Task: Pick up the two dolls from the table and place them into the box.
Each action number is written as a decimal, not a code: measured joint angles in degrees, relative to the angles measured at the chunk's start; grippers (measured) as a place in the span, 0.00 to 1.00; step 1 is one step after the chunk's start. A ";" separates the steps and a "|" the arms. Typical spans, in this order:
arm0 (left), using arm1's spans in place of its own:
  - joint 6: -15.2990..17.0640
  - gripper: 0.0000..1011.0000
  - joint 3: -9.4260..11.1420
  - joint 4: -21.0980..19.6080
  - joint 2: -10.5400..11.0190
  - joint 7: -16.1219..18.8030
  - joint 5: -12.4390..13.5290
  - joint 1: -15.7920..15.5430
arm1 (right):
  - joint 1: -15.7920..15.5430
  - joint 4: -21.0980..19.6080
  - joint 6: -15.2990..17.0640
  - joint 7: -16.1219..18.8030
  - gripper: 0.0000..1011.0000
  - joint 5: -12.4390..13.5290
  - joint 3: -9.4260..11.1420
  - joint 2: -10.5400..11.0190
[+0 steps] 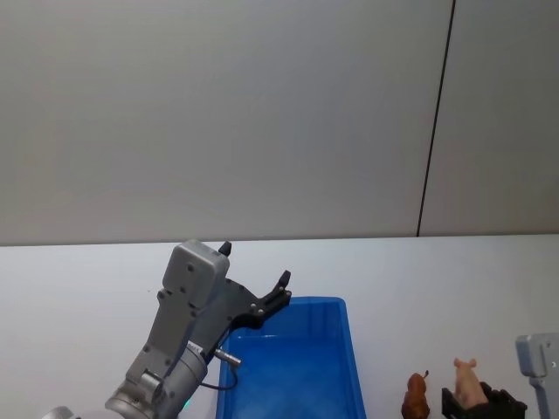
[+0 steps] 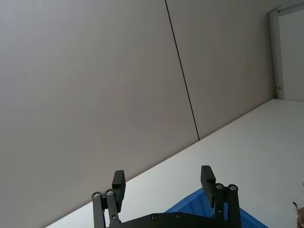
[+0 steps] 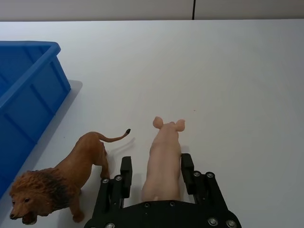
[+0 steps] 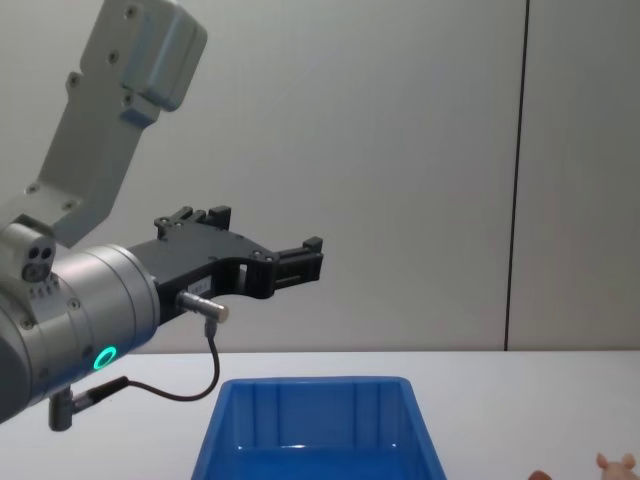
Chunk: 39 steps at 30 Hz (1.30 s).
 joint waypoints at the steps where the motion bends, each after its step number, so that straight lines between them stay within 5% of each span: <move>1: 0.00 0.99 0.00 0.00 0.00 0.00 0.00 0.00 | 0.02 0.04 0.00 -0.03 0.65 0.03 0.03 -0.01; 11: 0.00 0.99 0.00 0.00 0.00 0.00 0.00 0.00 | -0.06 -0.39 -0.93 -0.99 0.36 -0.90 0.15 -0.08; 25: 0.00 0.99 0.00 0.00 0.00 0.00 0.00 0.00 | -0.18 -5.37 -4.09 -1.39 0.36 -5.53 -0.17 -0.03; 39: 0.00 0.99 0.00 0.00 0.00 -0.01 0.00 0.00 | 3.50 -9.06 -3.68 5.57 0.36 -8.81 -1.73 -2.17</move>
